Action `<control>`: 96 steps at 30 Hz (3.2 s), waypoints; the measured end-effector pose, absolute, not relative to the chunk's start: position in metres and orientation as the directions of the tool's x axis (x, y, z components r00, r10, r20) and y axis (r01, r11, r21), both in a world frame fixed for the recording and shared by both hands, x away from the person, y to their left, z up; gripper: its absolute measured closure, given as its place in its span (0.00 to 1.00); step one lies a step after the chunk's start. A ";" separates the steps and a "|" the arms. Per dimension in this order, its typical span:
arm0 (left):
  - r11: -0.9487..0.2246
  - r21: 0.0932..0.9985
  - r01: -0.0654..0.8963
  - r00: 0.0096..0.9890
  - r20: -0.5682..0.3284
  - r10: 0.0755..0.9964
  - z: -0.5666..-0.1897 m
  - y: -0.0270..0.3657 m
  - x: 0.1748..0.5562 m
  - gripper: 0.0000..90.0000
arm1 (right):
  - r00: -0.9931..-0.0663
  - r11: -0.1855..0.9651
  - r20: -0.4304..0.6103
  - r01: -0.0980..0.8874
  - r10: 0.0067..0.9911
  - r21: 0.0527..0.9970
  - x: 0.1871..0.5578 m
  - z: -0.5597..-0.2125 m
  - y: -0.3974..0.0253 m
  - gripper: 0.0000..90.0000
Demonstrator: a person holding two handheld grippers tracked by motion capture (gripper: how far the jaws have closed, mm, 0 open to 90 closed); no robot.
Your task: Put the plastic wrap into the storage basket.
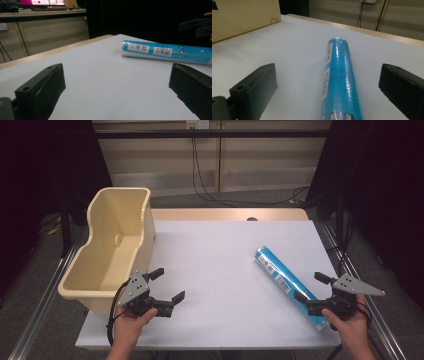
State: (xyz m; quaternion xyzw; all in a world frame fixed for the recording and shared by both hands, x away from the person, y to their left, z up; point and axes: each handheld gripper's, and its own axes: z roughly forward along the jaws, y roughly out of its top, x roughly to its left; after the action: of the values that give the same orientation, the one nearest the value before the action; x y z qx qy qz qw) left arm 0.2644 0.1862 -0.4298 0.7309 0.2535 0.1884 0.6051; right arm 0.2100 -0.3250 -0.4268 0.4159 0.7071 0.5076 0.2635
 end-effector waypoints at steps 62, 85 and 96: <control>-0.234 0.959 0.160 0.840 -0.008 0.542 -0.435 0.163 0.271 0.00 | -0.502 0.478 0.005 0.826 0.865 0.300 0.288 -0.450 -0.292 0.34; -0.261 0.951 0.166 0.851 -0.004 0.525 -0.429 0.155 0.277 0.01 | -0.683 0.627 -0.019 0.659 0.731 0.415 0.287 -0.430 -0.267 0.36; -0.274 0.947 0.167 0.855 -0.001 0.519 -0.429 0.156 0.276 0.01 | -0.791 0.713 -0.019 0.540 0.611 0.447 0.292 -0.423 -0.228 0.36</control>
State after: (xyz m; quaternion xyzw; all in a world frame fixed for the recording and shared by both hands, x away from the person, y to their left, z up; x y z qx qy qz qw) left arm 0.2764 0.1560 -0.4285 0.7825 0.2194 0.1568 0.5612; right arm 0.2916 -0.2275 -0.4228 0.3122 0.9218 0.2143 0.0828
